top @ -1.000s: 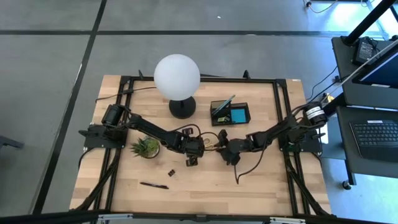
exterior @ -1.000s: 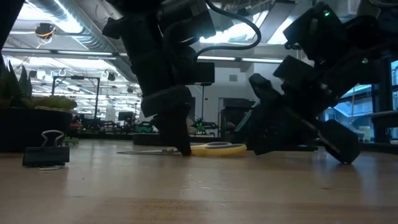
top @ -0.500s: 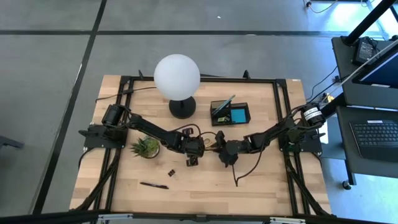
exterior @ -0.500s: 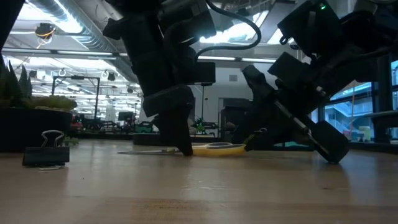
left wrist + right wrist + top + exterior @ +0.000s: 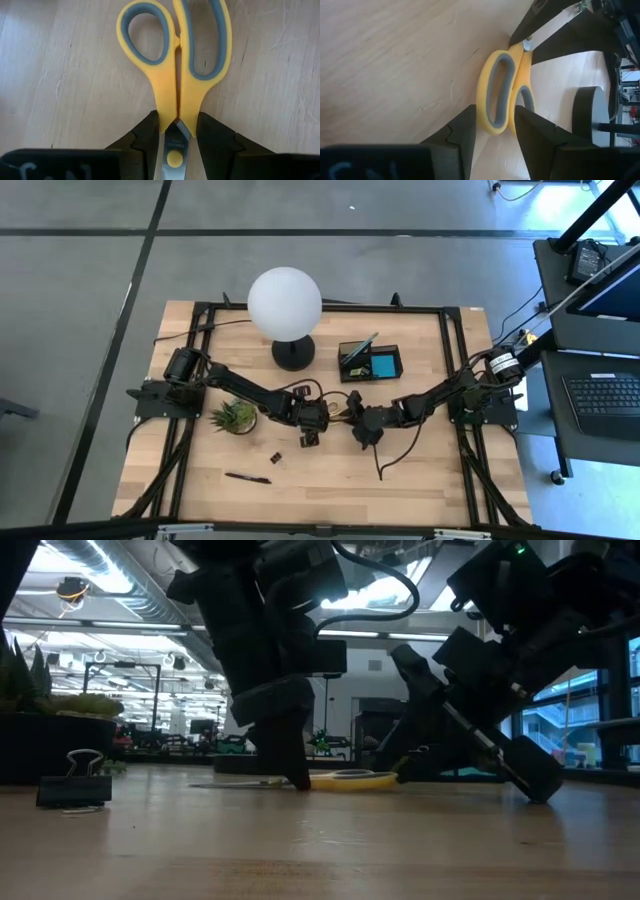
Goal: Pick and place office supplies into organizer
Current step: Put the yellow scissors into the desk organizer
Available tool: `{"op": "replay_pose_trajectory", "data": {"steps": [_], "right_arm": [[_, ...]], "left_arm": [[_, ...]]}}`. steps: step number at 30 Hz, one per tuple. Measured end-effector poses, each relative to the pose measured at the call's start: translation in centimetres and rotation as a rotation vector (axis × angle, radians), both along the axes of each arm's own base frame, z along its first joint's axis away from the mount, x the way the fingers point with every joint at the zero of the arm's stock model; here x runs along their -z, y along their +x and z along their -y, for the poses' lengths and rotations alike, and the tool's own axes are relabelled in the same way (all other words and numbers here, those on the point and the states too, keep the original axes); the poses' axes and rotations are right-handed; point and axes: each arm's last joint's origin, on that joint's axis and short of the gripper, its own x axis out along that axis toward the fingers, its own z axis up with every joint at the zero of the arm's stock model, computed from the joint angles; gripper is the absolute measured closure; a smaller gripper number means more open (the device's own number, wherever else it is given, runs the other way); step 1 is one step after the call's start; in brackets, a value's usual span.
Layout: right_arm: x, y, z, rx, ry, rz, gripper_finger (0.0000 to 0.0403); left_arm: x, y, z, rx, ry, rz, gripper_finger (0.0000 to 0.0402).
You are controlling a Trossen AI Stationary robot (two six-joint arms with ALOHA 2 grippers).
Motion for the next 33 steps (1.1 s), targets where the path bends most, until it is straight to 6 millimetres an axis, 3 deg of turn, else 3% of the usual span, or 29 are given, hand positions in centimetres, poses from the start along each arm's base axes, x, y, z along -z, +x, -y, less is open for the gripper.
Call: {"op": "replay_pose_trajectory", "data": {"steps": [33], "right_arm": [[0.1,-0.12,0.01,-0.004,-0.004,-0.013,0.0267]], "left_arm": [[-0.08,0.51,0.05,-0.02,-0.062,0.059,0.0293]]}}
